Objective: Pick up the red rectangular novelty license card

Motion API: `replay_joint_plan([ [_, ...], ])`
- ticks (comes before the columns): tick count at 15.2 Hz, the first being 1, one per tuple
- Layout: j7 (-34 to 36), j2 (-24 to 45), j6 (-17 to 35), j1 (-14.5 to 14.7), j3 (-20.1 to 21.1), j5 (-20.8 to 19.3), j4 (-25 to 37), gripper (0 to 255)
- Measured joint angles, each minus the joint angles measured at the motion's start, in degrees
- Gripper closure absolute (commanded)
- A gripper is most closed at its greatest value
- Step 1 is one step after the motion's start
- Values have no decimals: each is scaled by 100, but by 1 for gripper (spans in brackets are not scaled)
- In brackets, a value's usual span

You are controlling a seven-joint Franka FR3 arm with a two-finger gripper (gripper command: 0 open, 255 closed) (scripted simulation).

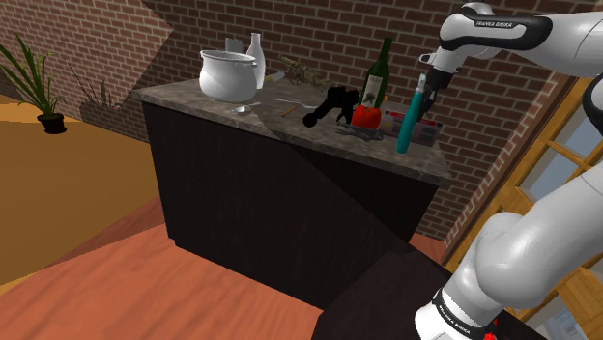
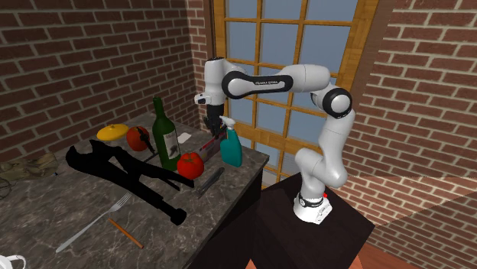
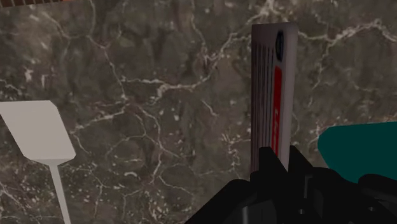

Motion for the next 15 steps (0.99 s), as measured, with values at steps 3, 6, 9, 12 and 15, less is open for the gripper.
replay_joint_plan([
  [3, -24, 74, -164, 20, -16, 44, 224, 255],
  [6, -32, 120, -398, 36, -13, 73, 496, 255],
  [9, -57, 228, -621, 62, -35, 138, 807, 255],
  [12, -107, 348, -872, 81, -78, 209, 1155, 255],
  [15, -160, 485, -1121, 97, -130, 290, 1511, 255],
])
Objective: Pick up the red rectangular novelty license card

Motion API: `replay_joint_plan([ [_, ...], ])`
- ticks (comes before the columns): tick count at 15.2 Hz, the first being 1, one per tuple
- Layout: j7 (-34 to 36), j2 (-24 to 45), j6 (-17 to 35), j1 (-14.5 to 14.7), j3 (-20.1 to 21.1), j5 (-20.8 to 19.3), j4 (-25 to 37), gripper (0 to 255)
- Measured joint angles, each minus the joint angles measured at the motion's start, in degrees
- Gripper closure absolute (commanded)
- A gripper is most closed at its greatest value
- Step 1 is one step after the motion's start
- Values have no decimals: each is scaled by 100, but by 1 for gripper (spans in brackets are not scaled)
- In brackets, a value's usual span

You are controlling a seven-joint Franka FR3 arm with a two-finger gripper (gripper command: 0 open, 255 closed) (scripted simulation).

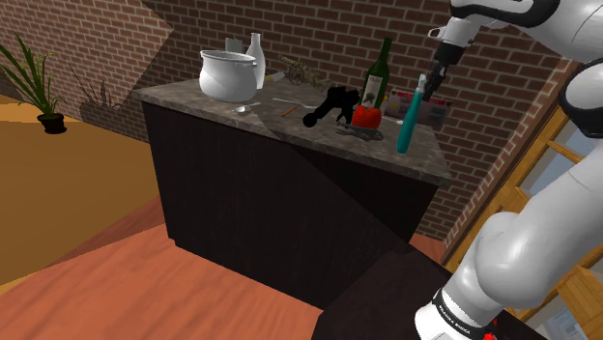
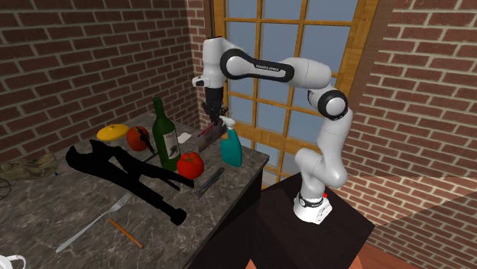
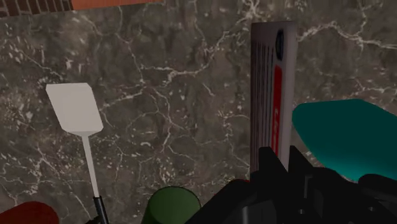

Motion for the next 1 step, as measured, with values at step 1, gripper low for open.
replay_joint_plan([
  [1, -1, 26, -51, 6, -4, 17, 71, 255],
])
